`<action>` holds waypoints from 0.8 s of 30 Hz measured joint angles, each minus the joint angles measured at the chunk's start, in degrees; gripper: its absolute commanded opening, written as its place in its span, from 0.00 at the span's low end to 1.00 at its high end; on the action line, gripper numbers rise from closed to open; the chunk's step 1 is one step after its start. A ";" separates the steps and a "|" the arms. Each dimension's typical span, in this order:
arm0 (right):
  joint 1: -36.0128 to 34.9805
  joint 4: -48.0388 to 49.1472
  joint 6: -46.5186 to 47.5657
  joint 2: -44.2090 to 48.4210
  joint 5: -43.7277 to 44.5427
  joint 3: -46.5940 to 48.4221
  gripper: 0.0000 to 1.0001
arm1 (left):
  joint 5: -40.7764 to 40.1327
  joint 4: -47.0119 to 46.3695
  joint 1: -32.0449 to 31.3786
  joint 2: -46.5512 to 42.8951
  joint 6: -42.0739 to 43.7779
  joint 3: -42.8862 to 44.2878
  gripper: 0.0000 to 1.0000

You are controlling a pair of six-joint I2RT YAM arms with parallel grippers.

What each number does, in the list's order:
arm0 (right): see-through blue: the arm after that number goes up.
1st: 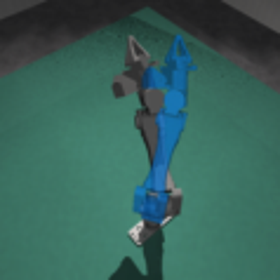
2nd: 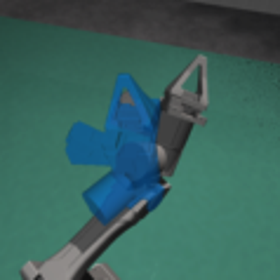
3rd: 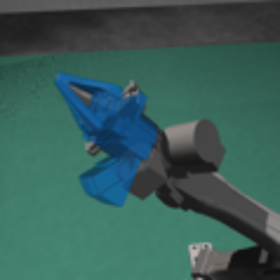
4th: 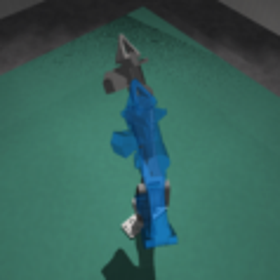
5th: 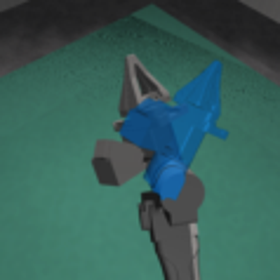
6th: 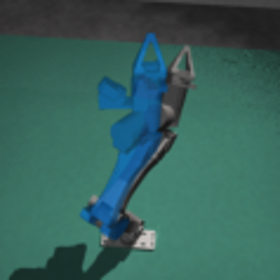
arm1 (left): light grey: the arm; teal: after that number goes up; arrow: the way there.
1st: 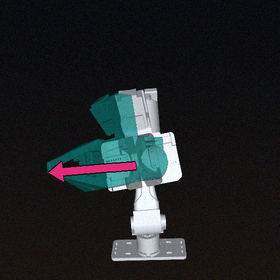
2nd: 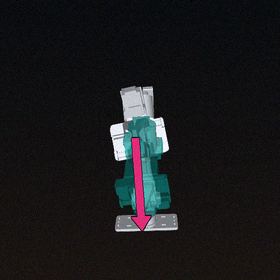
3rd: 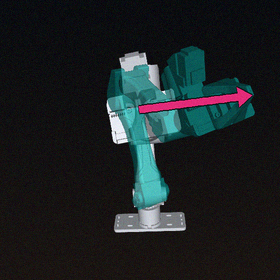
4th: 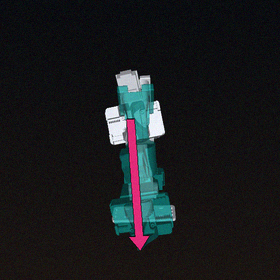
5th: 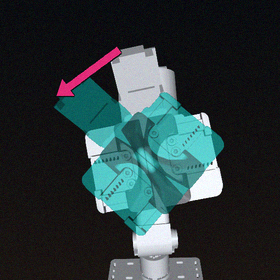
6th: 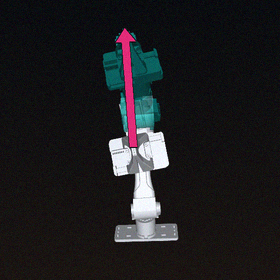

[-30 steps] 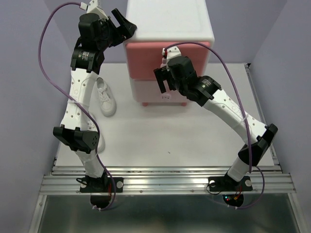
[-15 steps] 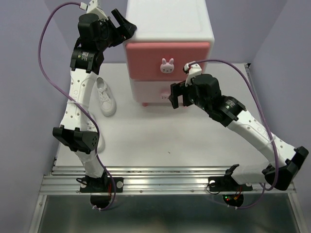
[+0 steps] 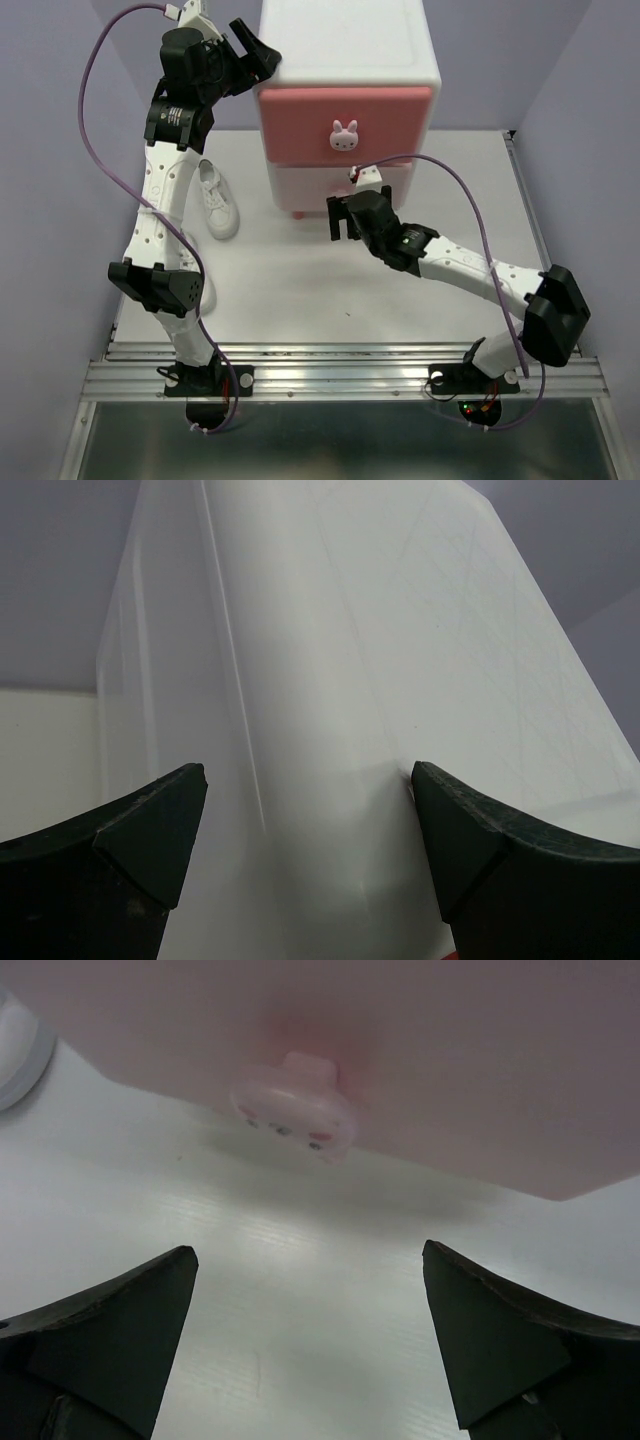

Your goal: Place and organize the shoes in the shoe cabinet

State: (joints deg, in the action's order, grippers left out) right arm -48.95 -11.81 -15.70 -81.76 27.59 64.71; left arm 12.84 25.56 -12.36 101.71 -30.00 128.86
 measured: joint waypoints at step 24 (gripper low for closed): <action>-1.46 17.16 -5.35 -19.98 24.94 10.58 0.22 | 0.50 -1.11 0.13 -1.18 0.48 -1.79 0.93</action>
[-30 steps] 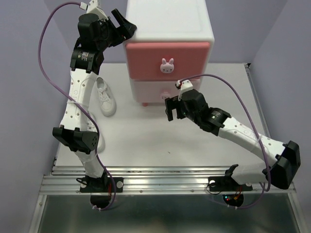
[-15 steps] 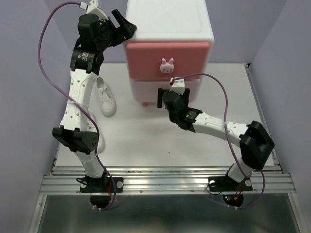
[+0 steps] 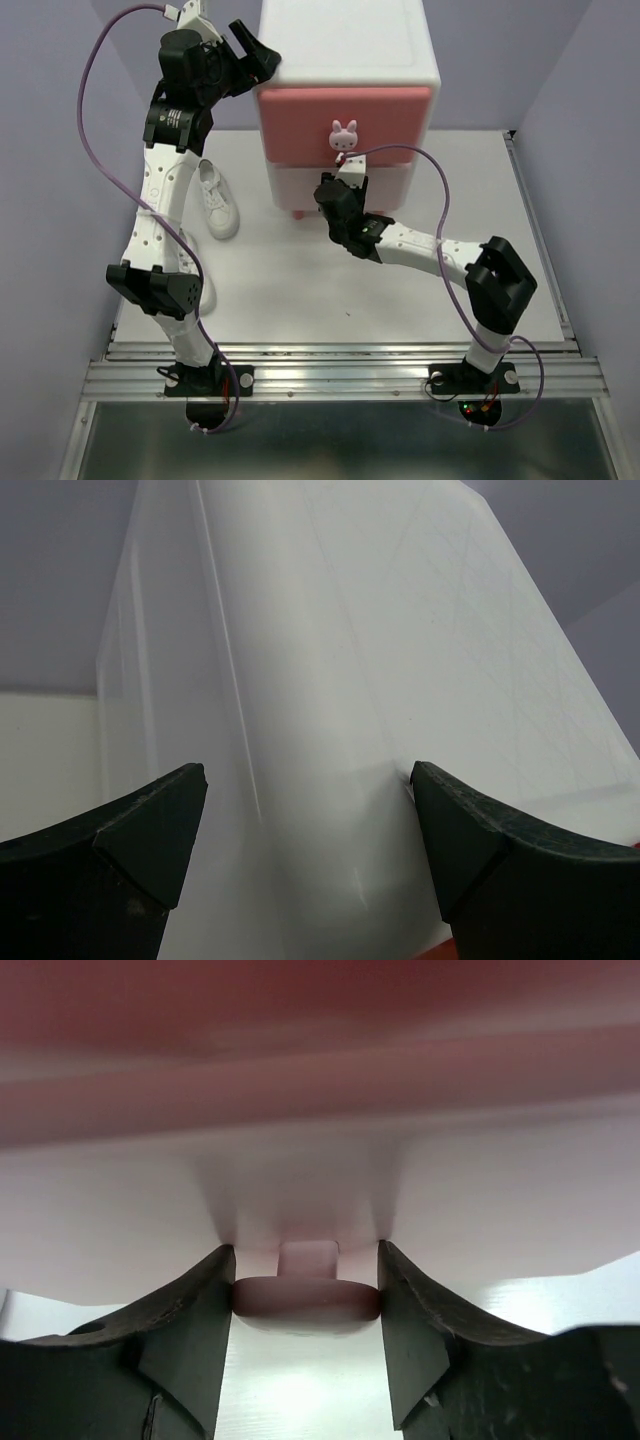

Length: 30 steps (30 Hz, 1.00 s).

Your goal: Place and organize the shoes in the shoe cabinet

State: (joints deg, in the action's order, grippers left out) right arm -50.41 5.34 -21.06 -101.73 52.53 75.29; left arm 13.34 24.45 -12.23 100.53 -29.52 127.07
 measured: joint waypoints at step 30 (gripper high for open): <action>-42.58 -67.98 -73.68 10.23 11.52 -4.87 0.84 | -1.79 -2.89 -0.04 -4.59 -0.31 -6.73 0.94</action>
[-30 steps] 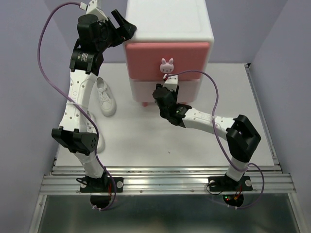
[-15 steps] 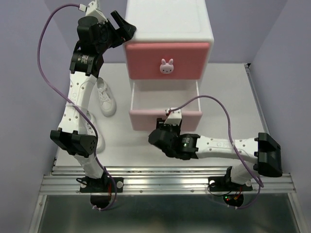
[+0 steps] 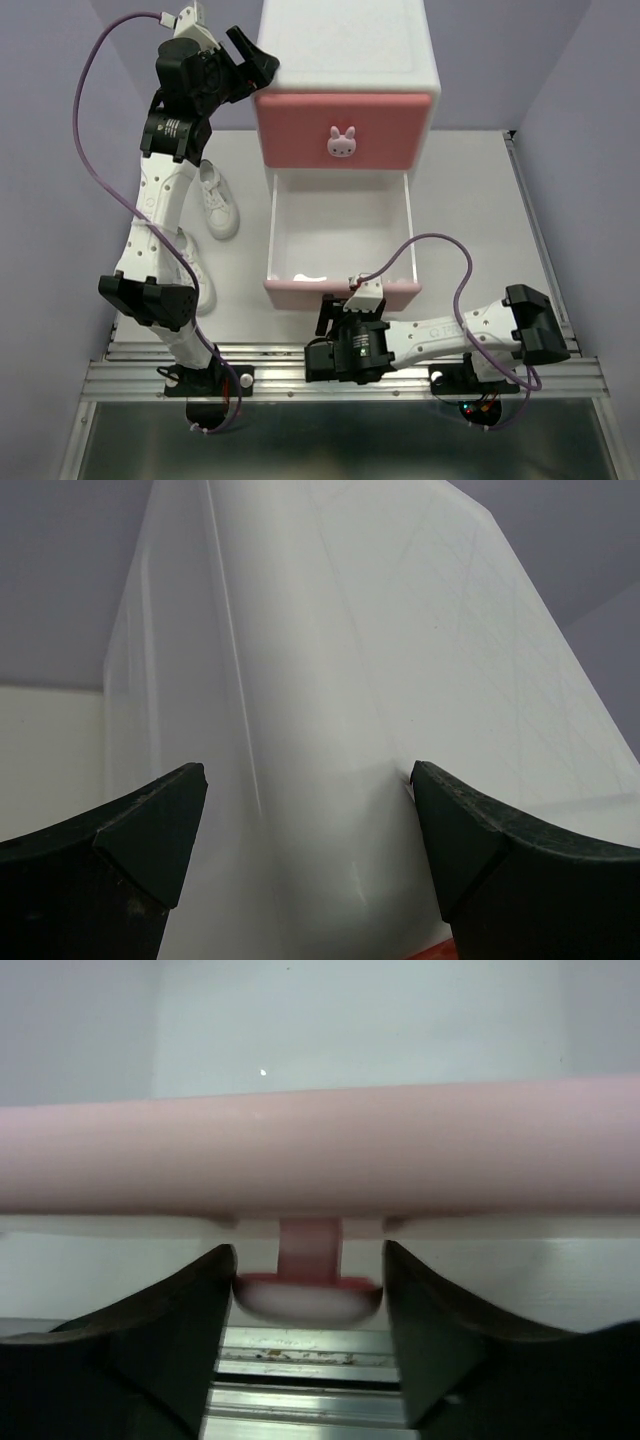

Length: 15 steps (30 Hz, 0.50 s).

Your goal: Place and organize the shoes in the shoe cabinet

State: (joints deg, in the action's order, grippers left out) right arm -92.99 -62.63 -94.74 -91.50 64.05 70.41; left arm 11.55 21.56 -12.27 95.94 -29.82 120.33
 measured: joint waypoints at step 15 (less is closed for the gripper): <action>-3.39 3.61 11.21 17.90 -10.54 -0.20 1.00 | 0.24 8.33 0.33 3.78 0.04 9.27 0.99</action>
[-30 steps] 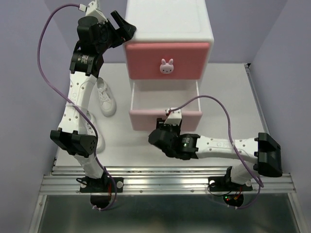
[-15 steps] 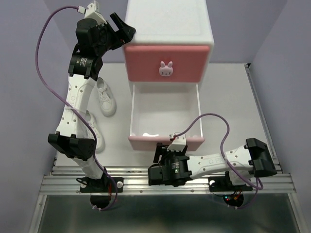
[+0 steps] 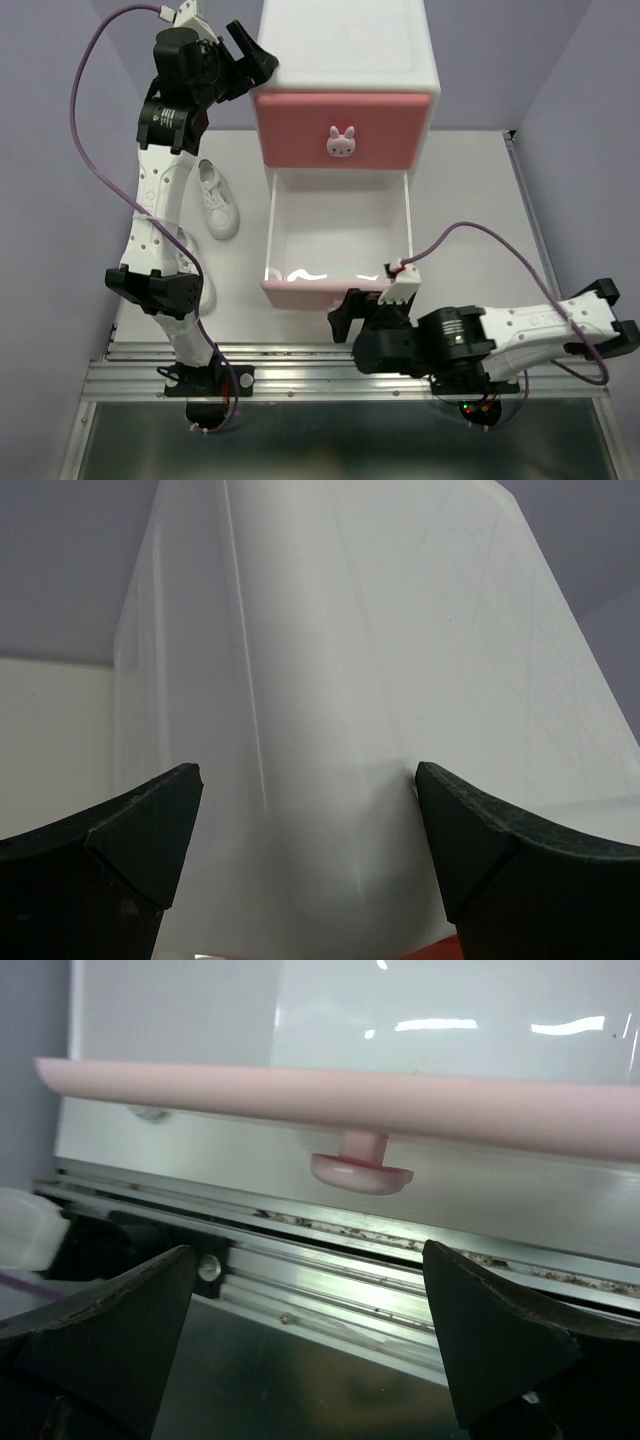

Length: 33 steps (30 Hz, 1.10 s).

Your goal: Place and organize the shoes in the shoe cabinet

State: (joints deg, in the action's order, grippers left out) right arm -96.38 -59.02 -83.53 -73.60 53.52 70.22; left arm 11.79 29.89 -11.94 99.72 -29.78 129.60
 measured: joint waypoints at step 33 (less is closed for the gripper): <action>11.52 -11.98 21.05 2.86 16.94 17.14 1.00 | -13.92 11.10 17.94 -26.10 -4.44 -37.18 0.99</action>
State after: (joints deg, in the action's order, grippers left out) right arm -84.86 -71.00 -62.48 -70.74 70.46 87.35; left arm -2.13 40.99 6.00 73.63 -34.22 92.42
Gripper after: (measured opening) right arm 0.995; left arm 0.986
